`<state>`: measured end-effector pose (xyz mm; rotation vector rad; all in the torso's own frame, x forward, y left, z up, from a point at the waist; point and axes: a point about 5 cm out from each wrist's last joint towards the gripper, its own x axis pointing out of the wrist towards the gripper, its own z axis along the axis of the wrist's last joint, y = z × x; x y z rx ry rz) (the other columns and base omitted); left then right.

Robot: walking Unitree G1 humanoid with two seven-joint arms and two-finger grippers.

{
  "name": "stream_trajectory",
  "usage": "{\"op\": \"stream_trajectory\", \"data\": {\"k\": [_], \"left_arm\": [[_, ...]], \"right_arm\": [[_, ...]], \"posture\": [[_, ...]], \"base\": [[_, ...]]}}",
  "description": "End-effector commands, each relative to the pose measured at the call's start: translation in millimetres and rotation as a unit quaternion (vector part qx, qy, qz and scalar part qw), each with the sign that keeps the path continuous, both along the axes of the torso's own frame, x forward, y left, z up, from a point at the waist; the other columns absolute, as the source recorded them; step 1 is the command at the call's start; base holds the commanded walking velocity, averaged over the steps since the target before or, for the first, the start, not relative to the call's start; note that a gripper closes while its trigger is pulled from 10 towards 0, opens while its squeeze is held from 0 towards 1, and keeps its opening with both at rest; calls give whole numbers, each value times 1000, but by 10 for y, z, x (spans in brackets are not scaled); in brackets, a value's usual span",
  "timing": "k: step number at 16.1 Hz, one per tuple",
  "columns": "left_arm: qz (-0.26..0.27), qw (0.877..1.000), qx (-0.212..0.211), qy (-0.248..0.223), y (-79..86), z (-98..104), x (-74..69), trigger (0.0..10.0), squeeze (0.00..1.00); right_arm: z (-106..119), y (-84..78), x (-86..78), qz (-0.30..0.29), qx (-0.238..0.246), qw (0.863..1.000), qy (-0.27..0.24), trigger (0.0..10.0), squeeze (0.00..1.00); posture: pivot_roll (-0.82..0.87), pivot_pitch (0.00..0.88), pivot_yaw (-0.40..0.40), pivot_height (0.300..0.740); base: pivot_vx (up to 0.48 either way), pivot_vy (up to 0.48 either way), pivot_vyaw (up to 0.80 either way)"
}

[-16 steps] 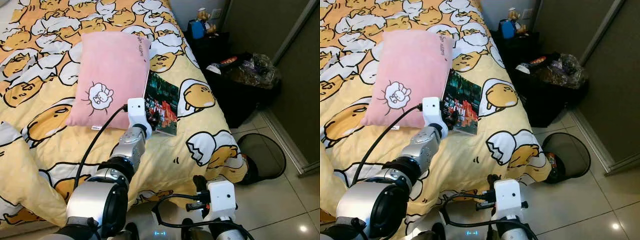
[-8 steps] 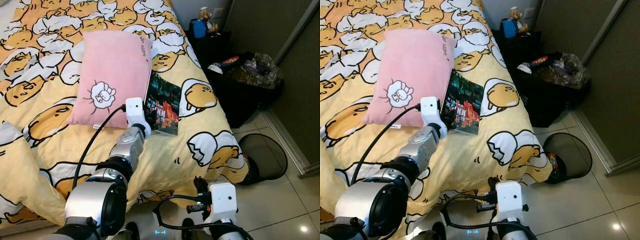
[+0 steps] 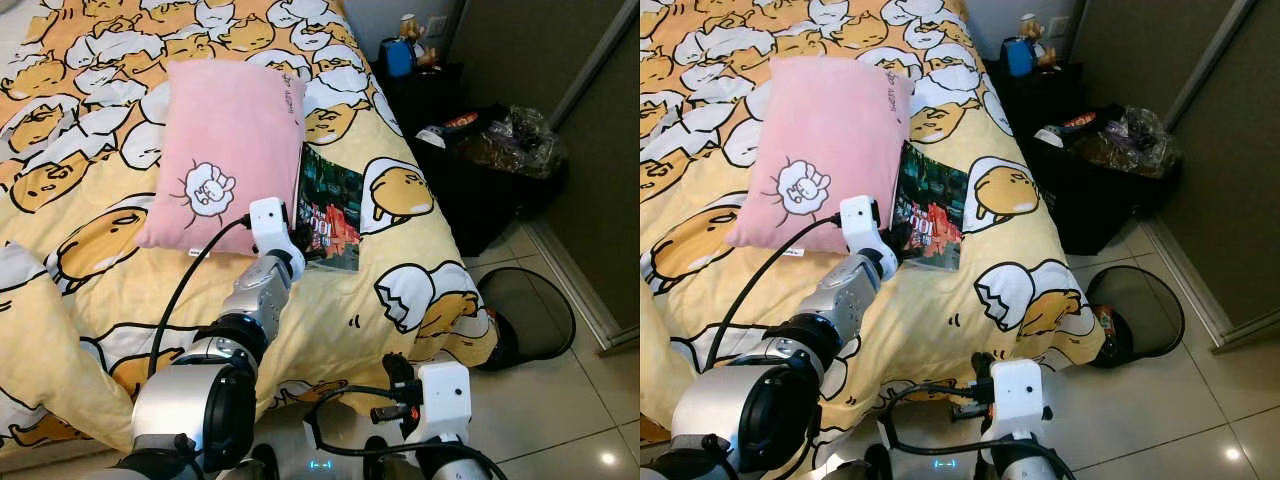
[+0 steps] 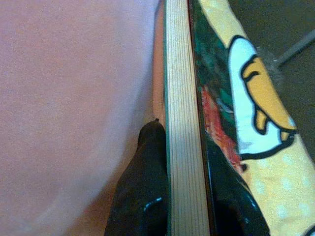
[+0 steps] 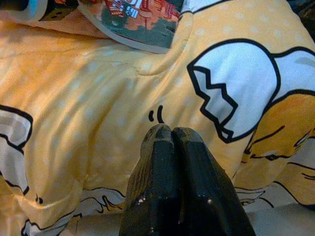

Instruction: Clean up the room

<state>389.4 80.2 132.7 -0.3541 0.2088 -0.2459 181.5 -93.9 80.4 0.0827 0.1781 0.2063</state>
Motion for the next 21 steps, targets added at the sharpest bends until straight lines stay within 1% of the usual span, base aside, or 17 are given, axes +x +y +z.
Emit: {"op": "stream_trajectory", "data": {"k": [1, 2, 4, 5, 6, 7, 8, 9, 11, 12, 14, 15, 16, 17, 18, 19, 21], "left_arm": [[-19, 1000, -2, 16, -87, -79, -45, 0, 0], [-22, 1000, -3, 10, -96, -53, -37, 0, 0], [-60, 996, -48, -47, -200, 191, 16, 0, 0], [-81, 989, -77, -99, -216, 425, 66, 0, 0], [-82, 986, -83, -115, -191, 504, 86, 0, 0], [-82, 982, -85, -145, -133, 647, 119, 0, 0], [-82, 981, -84, -156, -110, 695, 128, 0, 0], [-74, 977, -69, -186, -38, 793, 142, 0, 0], [-73, 975, -47, -204, 20, 798, 130, 0, 0], [-48, 978, -46, -200, 115, 758, 133, 0, 0], [3, 981, -93, -167, 286, 712, 165, 0, 0], [14, 982, -97, -160, 339, 688, 165, 0, 0], [-24, 983, -27, -181, 232, 658, 125, 0, 0], [-59, 984, 20, -167, 92, 535, 85, 0, 0], [-62, 984, 30, -162, 79, 506, 80, 0, 0], [-72, 984, 58, -151, 31, 419, 59, 0, 0], [-80, 986, 76, -127, -28, 298, 31, 0, 0]], "right_arm": [[-22, 9, -12, -4, 16, 1000, 11, 10000, 0], [-23, 6, -7, -4, 16, 1000, 11, 10000, 0], [-25, 6, 63, -3, 17, 1000, 5, 10000, 0], [-14, -4, 152, -4, 17, 1000, -4, 10000, 0], [-9, -9, 181, -4, 17, 1000, -7, 10000, 0], [-9, -26, 248, -2, 15, 1000, -12, 10000, 0], [-9, -31, 269, -1, 14, 1000, -13, 10000, 0], [-2, -51, 334, 4, 9, 1000, -20, 10000, 0], [0, -85, 435, 3, 8, 1000, -27, 10000, 0], [6, -81, 498, 4, 8, 999, -32, 10000, 0], [20, -76, 563, 3, 11, 999, -38, 10000, 0], [24, -92, 614, 0, 15, 999, -41, 10000, 0], [18, -106, 643, -1, 15, 999, -41, 10000, 0], [5, -102, 657, 0, 16, 999, -42, 10000, 0], [3, -98, 656, 0, 16, 999, -42, 10000, 0], [-3, -86, 650, 1, 16, 999, -41, 10000, 0], [-17, -80, 614, 0, 17, 999, -39, 10000, 0]], "posture": [[-243, 264, 31, 740], [-243, 264, 31, 740], [-212, 228, 44, 740], [-197, 200, 46, 740], [-195, 194, 46, 740], [-176, 154, 43, 740], [-176, 154, 43, 740], [-161, 122, 43, 740], [-136, 83, 45, 740], [-130, 76, 47, 740], [-110, 53, 46, 740], [-99, 46, 44, 740], [-93, 44, 46, 740], [-89, 48, 47, 740], [-89, 48, 47, 740], [-99, 64, 47, 740], [-108, 90, 46, 740]], "base": [[0, 0, 0], [0, 0, 0], [0, 0, 0], [0, 0, 0], [0, 0, 0], [0, 0, 0], [0, 0, 0], [0, 0, 0], [0, 0, 0], [0, 0, 0], [0, 0, 0], [0, 0, 0], [0, 0, 0], [0, 0, 0], [0, 0, 0], [0, 0, 0], [0, 0, 0]]}}
